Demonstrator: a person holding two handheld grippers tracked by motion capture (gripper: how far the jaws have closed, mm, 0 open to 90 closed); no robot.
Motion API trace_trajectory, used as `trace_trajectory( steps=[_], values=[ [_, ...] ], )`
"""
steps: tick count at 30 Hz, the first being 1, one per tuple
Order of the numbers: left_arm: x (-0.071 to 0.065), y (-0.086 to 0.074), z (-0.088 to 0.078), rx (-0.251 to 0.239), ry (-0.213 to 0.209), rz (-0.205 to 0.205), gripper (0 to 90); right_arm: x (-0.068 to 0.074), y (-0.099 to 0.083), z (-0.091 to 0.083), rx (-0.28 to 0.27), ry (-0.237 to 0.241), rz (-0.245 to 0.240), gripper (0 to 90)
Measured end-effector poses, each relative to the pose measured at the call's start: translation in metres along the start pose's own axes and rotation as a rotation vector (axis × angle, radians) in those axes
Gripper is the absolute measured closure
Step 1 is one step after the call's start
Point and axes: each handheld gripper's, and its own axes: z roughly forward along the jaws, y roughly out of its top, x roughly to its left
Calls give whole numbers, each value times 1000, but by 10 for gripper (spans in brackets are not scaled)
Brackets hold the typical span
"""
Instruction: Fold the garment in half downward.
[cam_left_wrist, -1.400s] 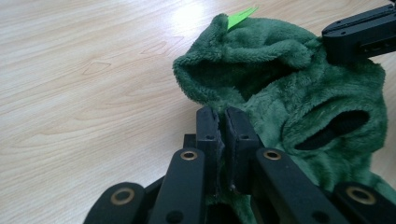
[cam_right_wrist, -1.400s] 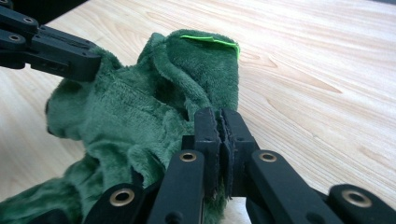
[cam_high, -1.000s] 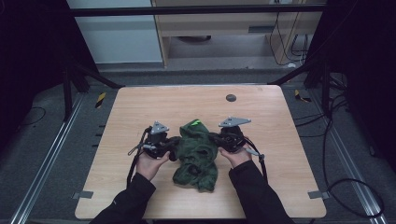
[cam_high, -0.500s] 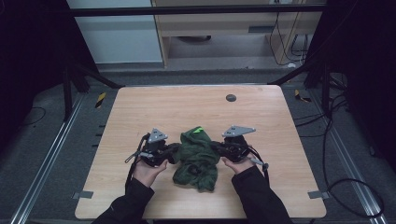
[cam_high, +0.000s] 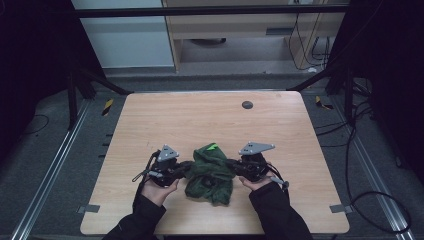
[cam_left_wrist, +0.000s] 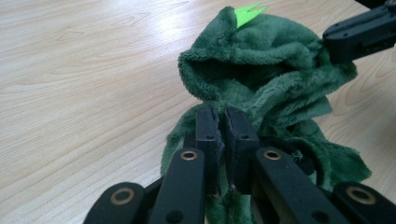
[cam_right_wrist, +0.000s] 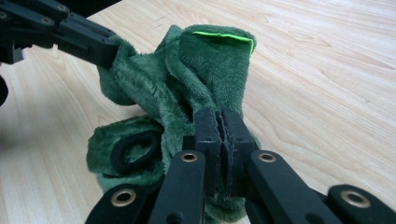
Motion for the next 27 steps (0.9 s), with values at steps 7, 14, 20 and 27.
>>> trace_trajectory(
  steps=[7,14,20,27],
  values=[
    [-8,-7,-2,14,-15,21,851,5,-9,-5,6,6,9,870],
    [-12,-12,-3,24,-19,27,851,10,-15,-5,16,18,2,869],
    [-15,-20,-5,44,-28,35,851,16,-20,-6,23,32,3,868],
    [-20,-29,-7,73,-39,48,850,20,-27,-7,29,49,12,866]
  ],
)
